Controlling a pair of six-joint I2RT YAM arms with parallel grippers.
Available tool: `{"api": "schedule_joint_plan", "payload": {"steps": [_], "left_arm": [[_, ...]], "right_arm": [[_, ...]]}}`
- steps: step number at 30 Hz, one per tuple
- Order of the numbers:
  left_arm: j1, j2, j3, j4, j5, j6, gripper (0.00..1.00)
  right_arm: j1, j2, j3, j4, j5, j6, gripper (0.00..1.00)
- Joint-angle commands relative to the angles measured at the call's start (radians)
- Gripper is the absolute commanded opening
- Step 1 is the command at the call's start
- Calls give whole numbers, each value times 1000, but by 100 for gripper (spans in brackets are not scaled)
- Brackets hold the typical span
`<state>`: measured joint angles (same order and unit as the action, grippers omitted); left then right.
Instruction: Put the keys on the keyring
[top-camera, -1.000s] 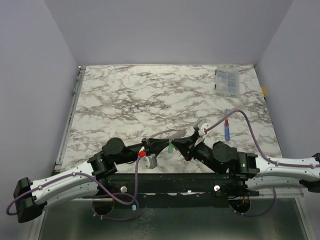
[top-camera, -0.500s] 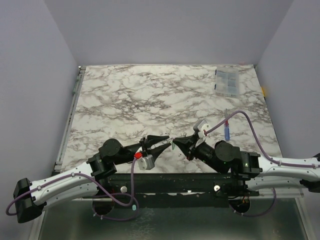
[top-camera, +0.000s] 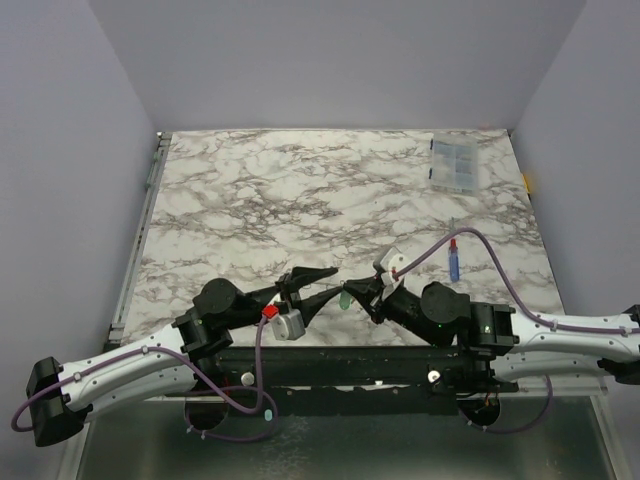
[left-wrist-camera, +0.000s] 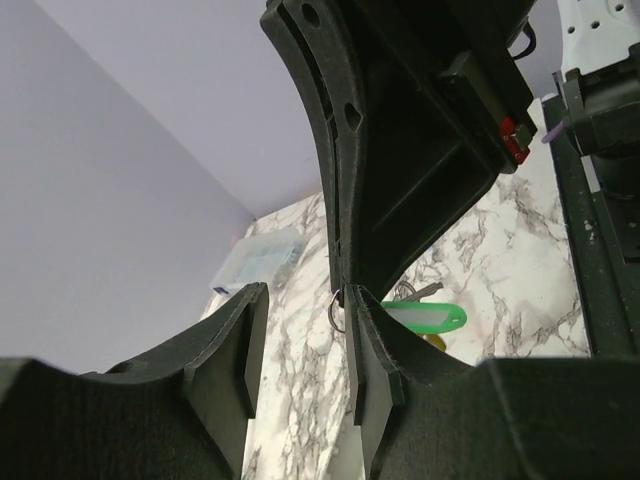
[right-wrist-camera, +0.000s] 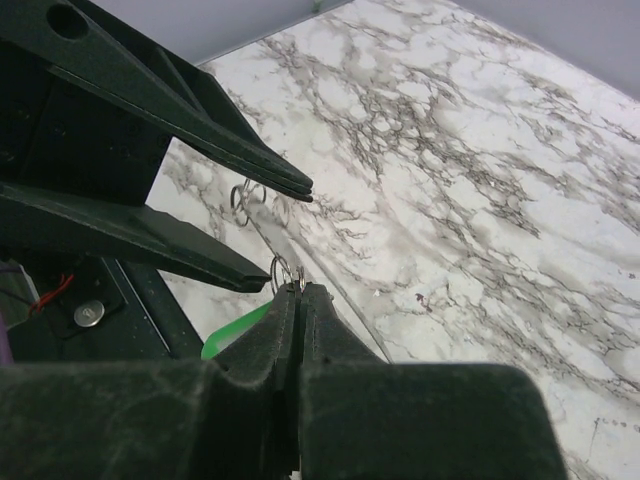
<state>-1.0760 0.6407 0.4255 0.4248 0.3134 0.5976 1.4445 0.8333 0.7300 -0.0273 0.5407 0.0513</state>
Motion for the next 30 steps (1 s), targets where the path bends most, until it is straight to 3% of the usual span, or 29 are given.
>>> {"api": "schedule_joint_plan", "payload": {"steps": [1, 9, 15, 30], "left_arm": [[-7, 0, 6, -8, 52, -38, 43], [-6, 39, 75, -150, 76, -79, 44], [-4, 68, 124, -179, 76, -139, 43], [-5, 143, 143, -144, 35, -148, 24]], "right_arm": [[0, 3, 26, -5, -25, -42, 1], [0, -70, 17, -27, -61, -183, 1], [-1, -117, 38, -34, -13, -135, 1], [-1, -129, 51, -28, -95, -120, 1]]}}
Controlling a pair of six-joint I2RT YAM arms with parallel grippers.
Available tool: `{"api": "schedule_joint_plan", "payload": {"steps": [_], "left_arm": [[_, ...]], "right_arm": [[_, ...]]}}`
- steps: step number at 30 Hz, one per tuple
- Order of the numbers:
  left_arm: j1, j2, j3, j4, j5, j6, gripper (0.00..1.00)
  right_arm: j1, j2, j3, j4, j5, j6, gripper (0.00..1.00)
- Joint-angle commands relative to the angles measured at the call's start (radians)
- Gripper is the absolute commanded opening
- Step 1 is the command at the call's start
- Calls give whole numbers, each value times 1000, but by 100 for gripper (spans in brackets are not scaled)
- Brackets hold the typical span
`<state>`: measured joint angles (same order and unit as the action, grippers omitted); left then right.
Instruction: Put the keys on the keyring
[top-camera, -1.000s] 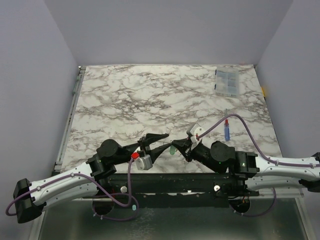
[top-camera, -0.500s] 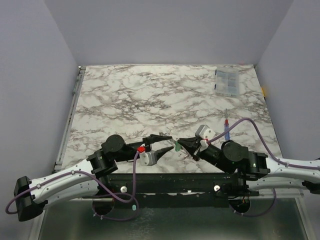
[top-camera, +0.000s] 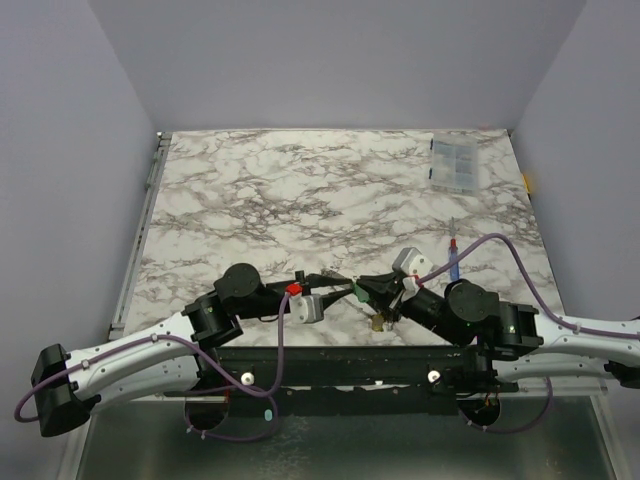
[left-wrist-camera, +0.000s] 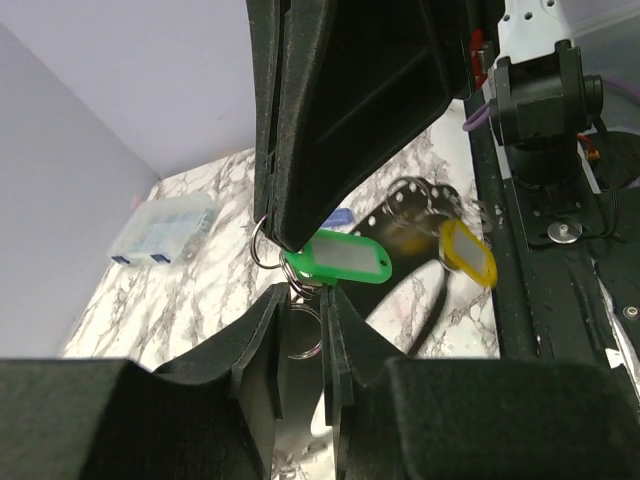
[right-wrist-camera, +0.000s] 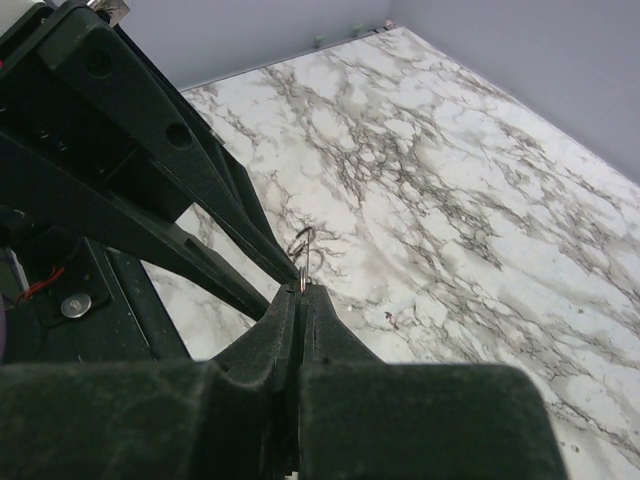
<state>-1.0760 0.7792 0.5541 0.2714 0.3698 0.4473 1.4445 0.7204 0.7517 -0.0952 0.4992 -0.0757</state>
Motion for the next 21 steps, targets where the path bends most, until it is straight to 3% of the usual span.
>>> {"api": "schedule_joint_plan", "payload": {"steps": [1, 9, 16, 18, 21], "left_arm": [[-5, 3, 11, 9, -28, 6, 24], [-5, -10, 1, 12, -66, 32, 24], [-4, -47, -46, 0, -21, 103, 44], [-5, -51, -47, -11, -21, 112, 44], [-4, -49, -38, -12, -23, 110, 36]], "right_arm": [[-1, -17, 32, 42, -63, 7, 1], [-1, -4, 47, 50, -129, 22, 1], [-1, -14, 53, 54, -109, 6, 1], [-1, -19, 57, 52, -108, 4, 1], [-1, -18, 60, 52, -116, 6, 1]]}}
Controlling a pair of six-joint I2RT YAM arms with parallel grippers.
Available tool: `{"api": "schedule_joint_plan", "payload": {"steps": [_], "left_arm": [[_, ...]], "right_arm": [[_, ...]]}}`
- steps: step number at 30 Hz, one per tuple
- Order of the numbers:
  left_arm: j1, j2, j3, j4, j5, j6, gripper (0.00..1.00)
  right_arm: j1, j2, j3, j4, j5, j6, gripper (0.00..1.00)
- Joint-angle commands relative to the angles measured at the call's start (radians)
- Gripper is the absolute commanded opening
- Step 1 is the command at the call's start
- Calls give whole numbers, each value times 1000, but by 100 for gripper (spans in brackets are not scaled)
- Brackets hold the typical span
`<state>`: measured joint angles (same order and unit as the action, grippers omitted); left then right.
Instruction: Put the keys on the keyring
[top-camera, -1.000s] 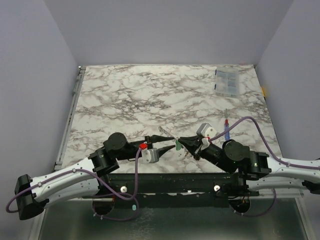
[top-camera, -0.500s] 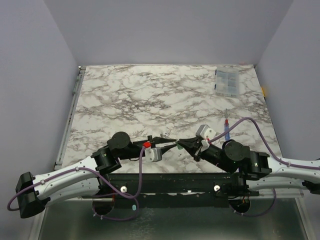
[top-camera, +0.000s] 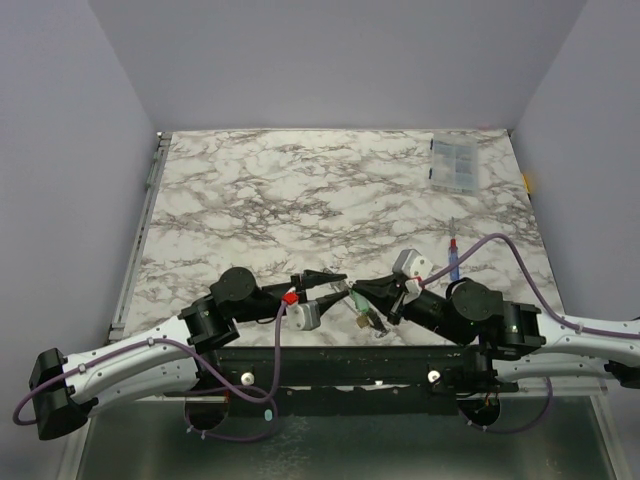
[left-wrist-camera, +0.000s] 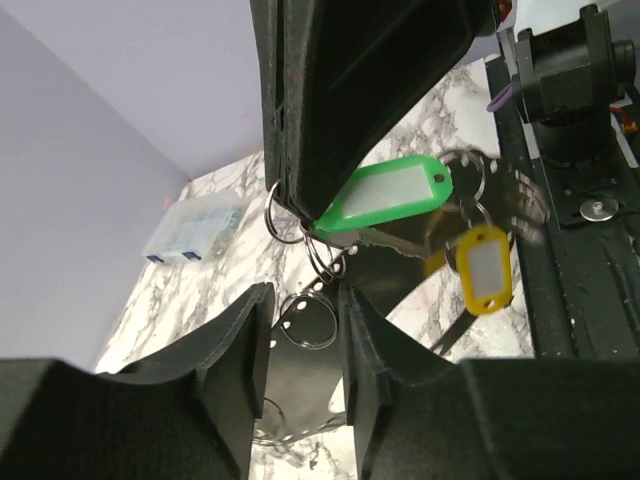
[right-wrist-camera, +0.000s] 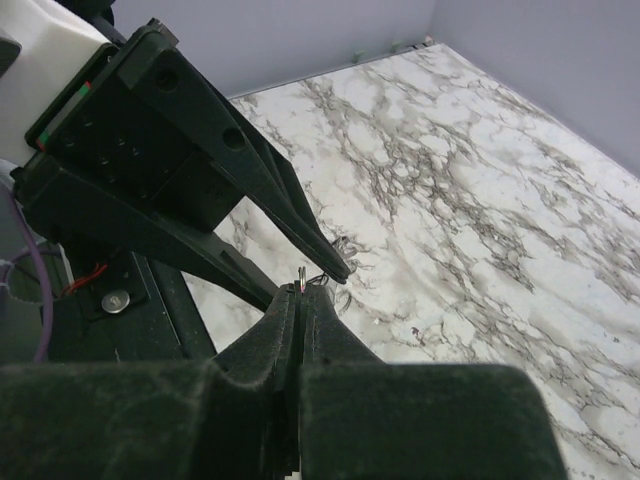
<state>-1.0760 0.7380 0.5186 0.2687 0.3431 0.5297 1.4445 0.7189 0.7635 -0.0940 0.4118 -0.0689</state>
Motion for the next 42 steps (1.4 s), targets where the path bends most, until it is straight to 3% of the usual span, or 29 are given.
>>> {"api": "schedule_joint_plan", "payload": {"steps": [1, 9, 19, 31, 34, 38, 42], "left_arm": [[-4, -5, 0, -9, 4, 25, 34], [-4, 5, 14, 14, 38, -18, 30], [-4, 1, 7, 24, 74, -45, 39], [-4, -5, 7, 46, 39, -76, 38], [-4, -6, 7, 46, 29, -76, 29], [-4, -6, 10, 46, 9, -80, 4], [-4, -12, 8, 46, -18, -65, 0]], "right_arm": [[0, -13, 49, 51, -32, 2, 1], [-1, 21, 45, 74, -37, 5, 1], [0, 41, 48, 85, -18, -5, 1], [-1, 45, 38, 119, -38, 7, 1], [0, 42, 37, 117, -42, 10, 1], [0, 36, 35, 110, -47, 15, 1], [-1, 23, 32, 98, -48, 18, 1]]}}
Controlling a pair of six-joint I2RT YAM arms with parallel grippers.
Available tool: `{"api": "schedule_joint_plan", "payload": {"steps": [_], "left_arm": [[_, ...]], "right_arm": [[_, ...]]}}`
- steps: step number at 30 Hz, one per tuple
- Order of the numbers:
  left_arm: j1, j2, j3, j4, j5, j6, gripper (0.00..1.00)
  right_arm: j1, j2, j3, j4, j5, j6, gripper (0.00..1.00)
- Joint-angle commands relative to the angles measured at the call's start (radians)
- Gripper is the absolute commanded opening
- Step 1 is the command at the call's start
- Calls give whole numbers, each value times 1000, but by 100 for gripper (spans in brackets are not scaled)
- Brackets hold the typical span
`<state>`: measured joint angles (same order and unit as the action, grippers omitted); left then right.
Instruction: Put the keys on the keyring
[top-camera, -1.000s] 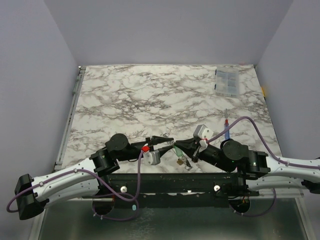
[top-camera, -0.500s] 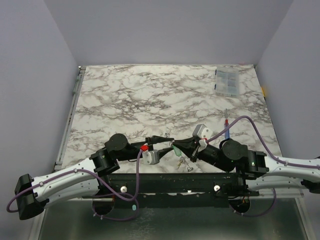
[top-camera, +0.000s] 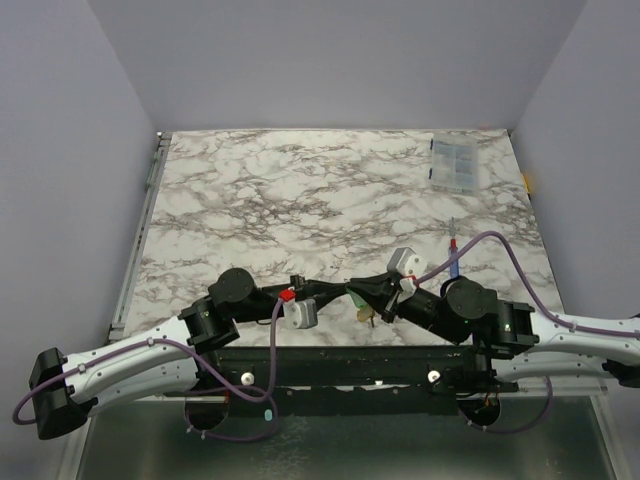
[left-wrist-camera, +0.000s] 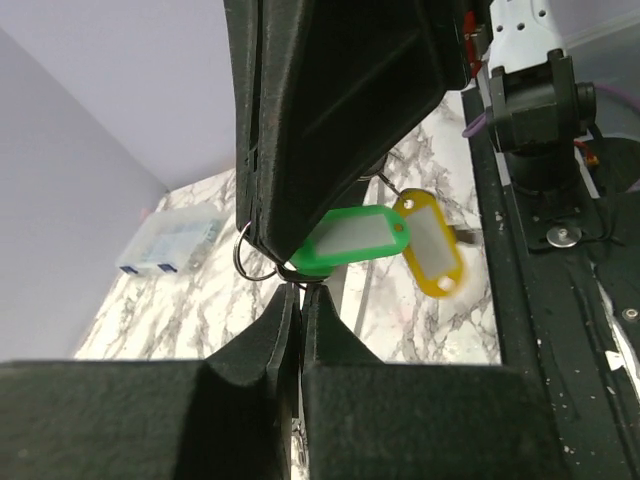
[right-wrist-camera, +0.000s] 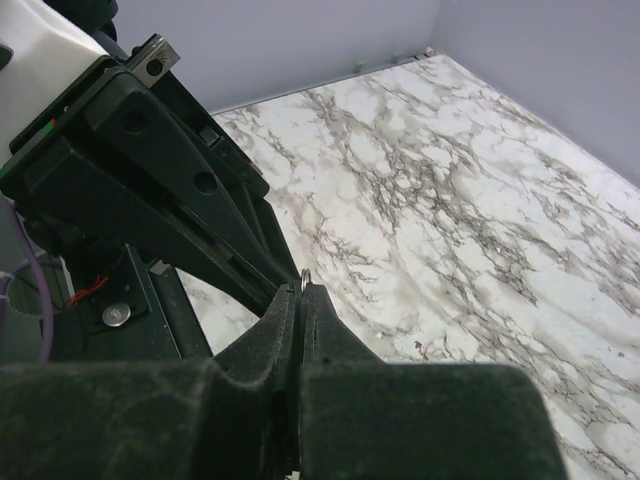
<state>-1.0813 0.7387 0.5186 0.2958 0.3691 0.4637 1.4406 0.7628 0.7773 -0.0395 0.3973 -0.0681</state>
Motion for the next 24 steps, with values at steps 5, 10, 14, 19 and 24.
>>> {"api": "schedule_joint_plan", "payload": {"steps": [5, 10, 14, 19, 24], "left_arm": [[3, -26, 4, 19, -77, 19, 0], [6, -30, 2, 19, -75, 36, 0], [6, -36, -3, 19, -73, 51, 0], [6, -41, -9, 19, -86, 63, 0], [7, -33, -16, 18, -98, 71, 0]], "right_arm": [[4, -61, 14, 6, -19, 25, 1], [4, -101, 5, -32, 24, 49, 1], [3, -120, -11, -56, 65, 88, 1], [4, -137, -22, -90, 89, 144, 1], [3, -141, -29, -99, 71, 166, 1]]}}
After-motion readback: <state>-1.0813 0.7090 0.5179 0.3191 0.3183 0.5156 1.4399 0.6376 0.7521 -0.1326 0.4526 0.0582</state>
